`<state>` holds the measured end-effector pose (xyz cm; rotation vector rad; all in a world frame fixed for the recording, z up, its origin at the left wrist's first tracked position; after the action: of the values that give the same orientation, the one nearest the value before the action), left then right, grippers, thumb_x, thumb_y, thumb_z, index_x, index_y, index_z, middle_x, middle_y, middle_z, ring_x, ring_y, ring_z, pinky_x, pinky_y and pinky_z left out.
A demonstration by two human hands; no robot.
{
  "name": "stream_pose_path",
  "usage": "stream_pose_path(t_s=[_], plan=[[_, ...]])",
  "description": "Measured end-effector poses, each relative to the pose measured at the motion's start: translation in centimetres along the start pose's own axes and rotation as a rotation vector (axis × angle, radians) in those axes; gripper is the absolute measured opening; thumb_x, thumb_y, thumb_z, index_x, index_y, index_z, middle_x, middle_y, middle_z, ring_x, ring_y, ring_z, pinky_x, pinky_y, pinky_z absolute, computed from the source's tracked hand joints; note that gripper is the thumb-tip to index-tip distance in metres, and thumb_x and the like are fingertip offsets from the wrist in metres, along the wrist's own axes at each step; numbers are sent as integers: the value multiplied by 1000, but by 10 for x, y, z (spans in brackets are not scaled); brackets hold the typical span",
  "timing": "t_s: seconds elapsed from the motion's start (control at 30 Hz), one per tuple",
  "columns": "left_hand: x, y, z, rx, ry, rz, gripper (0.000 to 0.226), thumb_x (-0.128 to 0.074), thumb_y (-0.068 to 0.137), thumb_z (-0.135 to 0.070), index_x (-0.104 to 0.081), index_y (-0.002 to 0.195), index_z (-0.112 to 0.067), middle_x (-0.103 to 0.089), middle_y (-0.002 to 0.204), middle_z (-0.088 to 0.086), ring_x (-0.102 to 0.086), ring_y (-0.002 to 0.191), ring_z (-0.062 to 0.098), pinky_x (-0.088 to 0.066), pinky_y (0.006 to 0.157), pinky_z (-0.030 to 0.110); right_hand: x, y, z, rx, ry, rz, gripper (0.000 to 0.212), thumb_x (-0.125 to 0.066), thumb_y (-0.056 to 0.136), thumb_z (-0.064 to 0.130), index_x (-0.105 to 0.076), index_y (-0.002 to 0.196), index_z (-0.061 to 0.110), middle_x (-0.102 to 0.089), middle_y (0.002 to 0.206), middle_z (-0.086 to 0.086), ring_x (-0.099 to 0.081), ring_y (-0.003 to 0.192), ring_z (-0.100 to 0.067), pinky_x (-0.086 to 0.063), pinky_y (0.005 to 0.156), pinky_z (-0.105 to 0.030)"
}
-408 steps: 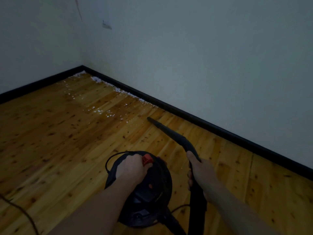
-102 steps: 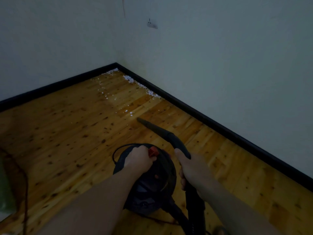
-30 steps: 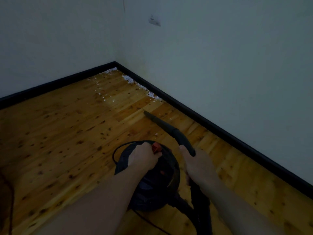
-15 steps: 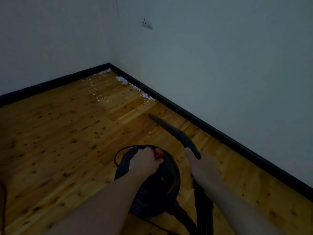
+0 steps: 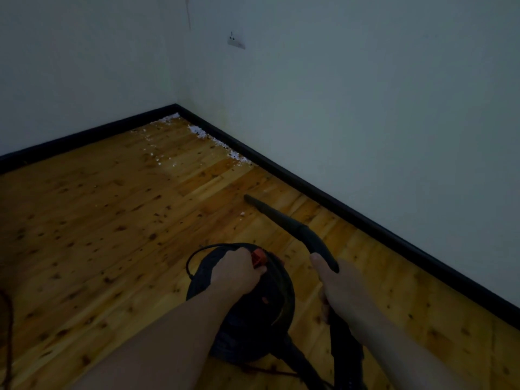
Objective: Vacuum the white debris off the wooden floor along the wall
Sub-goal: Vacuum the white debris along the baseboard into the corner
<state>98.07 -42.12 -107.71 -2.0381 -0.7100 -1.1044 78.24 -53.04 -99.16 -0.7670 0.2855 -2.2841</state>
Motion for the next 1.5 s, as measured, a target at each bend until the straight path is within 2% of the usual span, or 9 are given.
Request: stream_pose_path(t_s=[0.27, 0.43, 0.67, 0.87, 0.93, 1.1, 1.23, 1.4, 1.5], plan=[[-2, -7, -2, -44, 52, 25, 36, -67, 96, -53, -61, 104, -18, -64, 90, 0, -65, 75, 18, -57, 62, 34, 24, -31, -19, -68, 14, 63, 31, -53, 104, 53, -59, 108, 23, -50, 54, -3, -49, 40, -20, -47, 49, -31], [-3, -6, -1, -44, 38, 72, 49, -78, 83, -59, -61, 109, -21, -64, 95, -3, -65, 83, 17, -59, 69, 36, 33, -45, -23, -90, 2, 64, 39, -53, 105, 49, -58, 95, 11, -51, 55, -8, -49, 37, -20, -47, 45, -28], [-3, -12, -3, 42, 44, 175, 76, -93, 65, -56, -54, 117, -17, -60, 108, -2, -61, 100, 21, -58, 84, 39, 41, -54, -31, -115, 32, 88, 39, -56, 105, 46, -59, 97, 8, -51, 56, -8, -49, 40, -22, -48, 49, -31], [-2, -14, -8, 66, 8, 111, 68, -96, 63, -52, -61, 112, -19, -65, 98, -4, -65, 89, 17, -57, 70, 34, 38, -32, -36, -114, 50, 61, 46, -58, 101, 56, -63, 102, 11, -51, 61, -5, -50, 49, -23, -49, 57, -37], [0, -11, -5, 71, -1, 113, 67, -97, 63, -51, -62, 109, -19, -65, 97, -4, -65, 87, 18, -54, 66, 33, 33, -21, -29, -97, 51, 52, 49, -57, 101, 58, -60, 92, 10, -52, 63, -6, -51, 52, -25, -50, 57, -38], [7, 3, -9, 67, 22, 138, 71, -96, 62, -54, -55, 108, -19, -61, 97, -3, -63, 87, 19, -57, 67, 36, 21, -7, -9, -24, 70, 44, 46, -55, 103, 54, -54, 83, 12, -52, 65, -13, -51, 54, -26, -47, 53, -36], [9, 12, -10, 51, 11, 129, 75, -96, 65, -53, -56, 119, -18, -57, 98, -5, -60, 88, 20, -54, 67, 35, 8, 7, -3, -18, 61, 22, 50, -55, 103, 54, -52, 77, 11, -51, 57, -9, -50, 43, -23, -48, 50, -34], [14, 29, -13, 52, -5, 129, 80, -97, 63, -51, -57, 123, -18, -60, 104, -5, -63, 95, 21, -59, 75, 39, -3, 30, 11, -10, 4, -5, 51, -52, 102, 60, -58, 86, 12, -57, 60, -8, -55, 45, -20, -49, 46, -30], [17, 37, -10, 63, -7, 139, 78, -98, 62, -48, -58, 123, -19, -60, 104, -4, -65, 99, 24, -60, 78, 41, -8, 41, 23, 10, 27, -7, 52, -51, 106, 52, -59, 79, 8, -56, 52, -6, -53, 38, -17, -46, 40, -25]])
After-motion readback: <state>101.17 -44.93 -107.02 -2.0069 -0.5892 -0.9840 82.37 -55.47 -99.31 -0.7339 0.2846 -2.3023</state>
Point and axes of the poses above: each hand's wrist, its own y-axis towards the middle knuckle, its own x-axis out of the back of the hand, z = x × y, the point moved 6 cm from there along y, towards the middle knuckle
